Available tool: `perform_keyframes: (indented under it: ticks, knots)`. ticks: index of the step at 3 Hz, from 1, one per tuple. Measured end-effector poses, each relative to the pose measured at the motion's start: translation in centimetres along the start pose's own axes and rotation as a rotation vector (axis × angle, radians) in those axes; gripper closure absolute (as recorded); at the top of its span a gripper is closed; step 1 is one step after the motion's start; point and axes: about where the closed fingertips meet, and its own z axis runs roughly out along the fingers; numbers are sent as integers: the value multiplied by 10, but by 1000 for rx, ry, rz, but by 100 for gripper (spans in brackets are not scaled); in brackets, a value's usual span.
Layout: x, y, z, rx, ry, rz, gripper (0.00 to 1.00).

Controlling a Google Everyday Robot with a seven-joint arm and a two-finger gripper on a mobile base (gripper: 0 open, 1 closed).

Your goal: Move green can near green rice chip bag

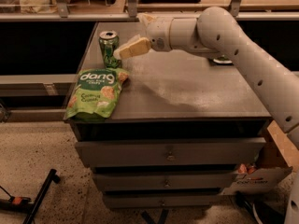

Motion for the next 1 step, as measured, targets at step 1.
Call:
perform_keyframes:
  ticks: [1]
  knots:
    - [0,0,0,-1,0,0,0]
